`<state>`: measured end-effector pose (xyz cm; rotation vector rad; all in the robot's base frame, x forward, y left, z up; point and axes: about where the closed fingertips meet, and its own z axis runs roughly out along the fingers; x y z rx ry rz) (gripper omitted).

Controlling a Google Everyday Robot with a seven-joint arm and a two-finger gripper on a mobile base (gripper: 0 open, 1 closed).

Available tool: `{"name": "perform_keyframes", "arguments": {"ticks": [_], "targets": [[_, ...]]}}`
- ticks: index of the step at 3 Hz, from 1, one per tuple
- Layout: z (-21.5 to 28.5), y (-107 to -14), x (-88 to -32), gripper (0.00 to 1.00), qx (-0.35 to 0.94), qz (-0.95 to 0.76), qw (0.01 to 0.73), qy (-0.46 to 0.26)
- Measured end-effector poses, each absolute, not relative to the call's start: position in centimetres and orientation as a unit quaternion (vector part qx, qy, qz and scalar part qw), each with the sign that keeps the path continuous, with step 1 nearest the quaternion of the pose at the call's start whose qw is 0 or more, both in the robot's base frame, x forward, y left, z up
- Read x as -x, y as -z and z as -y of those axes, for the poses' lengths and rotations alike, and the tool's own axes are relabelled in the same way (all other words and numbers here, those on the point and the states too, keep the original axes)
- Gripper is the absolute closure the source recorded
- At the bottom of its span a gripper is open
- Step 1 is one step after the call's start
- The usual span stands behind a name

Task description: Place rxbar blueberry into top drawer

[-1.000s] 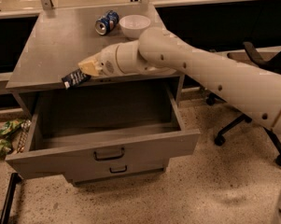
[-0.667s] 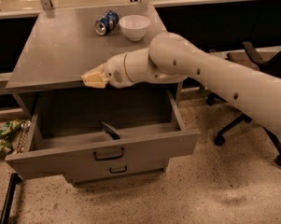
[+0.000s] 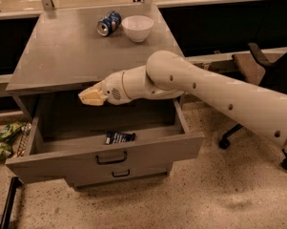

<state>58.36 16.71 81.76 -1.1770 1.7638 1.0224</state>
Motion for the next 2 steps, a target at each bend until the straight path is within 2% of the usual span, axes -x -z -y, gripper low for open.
{"name": "perform_keyframes", "arguments": {"ticks": [2], "targets": [[-14.3,-84.1,-63.1,1.0,0.447,-0.66,0.473,-0.375]]}}
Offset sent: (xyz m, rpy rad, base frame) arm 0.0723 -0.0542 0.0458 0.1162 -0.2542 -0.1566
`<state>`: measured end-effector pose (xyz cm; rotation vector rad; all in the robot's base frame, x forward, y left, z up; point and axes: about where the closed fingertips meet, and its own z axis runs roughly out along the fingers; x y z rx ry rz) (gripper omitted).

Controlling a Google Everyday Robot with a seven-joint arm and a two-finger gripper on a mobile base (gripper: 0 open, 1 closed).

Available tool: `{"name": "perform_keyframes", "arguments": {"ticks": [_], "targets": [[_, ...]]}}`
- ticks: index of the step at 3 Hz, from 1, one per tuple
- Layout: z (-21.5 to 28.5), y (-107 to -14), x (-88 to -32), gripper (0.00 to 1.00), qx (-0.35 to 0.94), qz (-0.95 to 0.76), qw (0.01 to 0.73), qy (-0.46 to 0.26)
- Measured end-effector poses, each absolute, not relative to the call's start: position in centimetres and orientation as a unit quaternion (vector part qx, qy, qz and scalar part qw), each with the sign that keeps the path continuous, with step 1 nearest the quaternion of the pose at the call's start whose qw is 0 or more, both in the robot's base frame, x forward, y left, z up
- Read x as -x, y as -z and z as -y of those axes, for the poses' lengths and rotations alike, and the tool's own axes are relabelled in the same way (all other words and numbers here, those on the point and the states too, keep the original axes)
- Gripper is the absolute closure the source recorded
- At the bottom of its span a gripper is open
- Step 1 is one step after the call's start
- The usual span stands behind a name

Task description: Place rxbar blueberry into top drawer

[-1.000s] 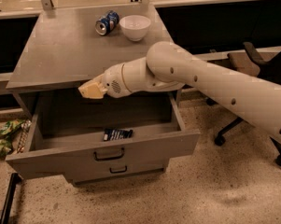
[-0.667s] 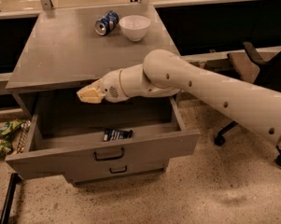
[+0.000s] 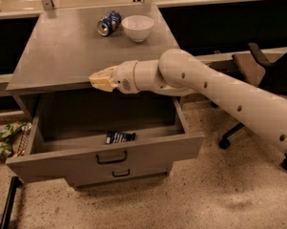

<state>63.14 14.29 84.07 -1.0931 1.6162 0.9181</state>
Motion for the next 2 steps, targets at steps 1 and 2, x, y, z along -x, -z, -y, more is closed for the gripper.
{"name": "perform_keyframes", "arguments": {"ticks": [1,2], "targets": [[-9.5,-88.2,-63.8,1.0,0.45,-0.654,0.519,-0.318],[-6.8,-90.3,-65.2,1.0,0.417,-0.65,0.567,-0.287]]}}
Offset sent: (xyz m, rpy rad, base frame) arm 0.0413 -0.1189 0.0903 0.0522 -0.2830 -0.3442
